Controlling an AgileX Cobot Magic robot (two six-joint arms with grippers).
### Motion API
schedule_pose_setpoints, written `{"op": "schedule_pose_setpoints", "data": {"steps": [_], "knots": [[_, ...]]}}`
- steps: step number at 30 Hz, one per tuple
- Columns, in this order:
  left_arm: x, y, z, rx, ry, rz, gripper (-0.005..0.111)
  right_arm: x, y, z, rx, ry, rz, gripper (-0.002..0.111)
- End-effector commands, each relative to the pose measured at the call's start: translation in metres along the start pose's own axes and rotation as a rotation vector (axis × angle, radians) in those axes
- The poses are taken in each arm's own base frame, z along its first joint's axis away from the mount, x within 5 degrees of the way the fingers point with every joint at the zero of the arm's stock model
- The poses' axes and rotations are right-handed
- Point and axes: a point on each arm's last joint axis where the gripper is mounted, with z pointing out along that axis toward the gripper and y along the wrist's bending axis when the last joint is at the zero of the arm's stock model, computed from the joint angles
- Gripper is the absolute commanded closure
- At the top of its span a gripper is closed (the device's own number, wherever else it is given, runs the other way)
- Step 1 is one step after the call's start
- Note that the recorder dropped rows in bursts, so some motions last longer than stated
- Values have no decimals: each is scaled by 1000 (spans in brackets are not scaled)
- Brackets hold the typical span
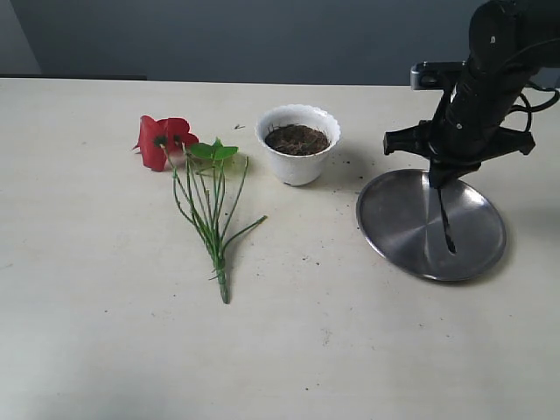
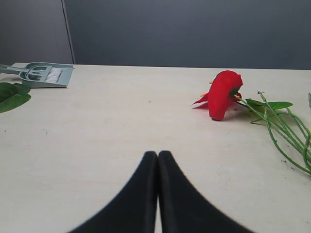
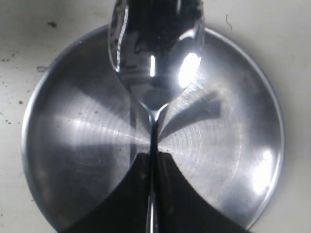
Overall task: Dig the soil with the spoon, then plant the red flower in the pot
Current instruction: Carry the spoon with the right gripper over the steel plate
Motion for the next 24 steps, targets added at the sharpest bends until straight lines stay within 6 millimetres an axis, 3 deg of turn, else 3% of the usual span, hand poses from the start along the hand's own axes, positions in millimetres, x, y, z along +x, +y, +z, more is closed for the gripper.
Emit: {"op": "schedule_pose_setpoints", "data": {"steps": [1,16,24], "knots": [[1,0,0,1,-4,3,106,-1,-9,4,15,19,-7,109],[1,0,0,1,-4,3,106,1,-11,36,-1,103,-15,109],[1,0,0,1,-4,3,106,-14,-8,25,-9,109,-20,109]]}}
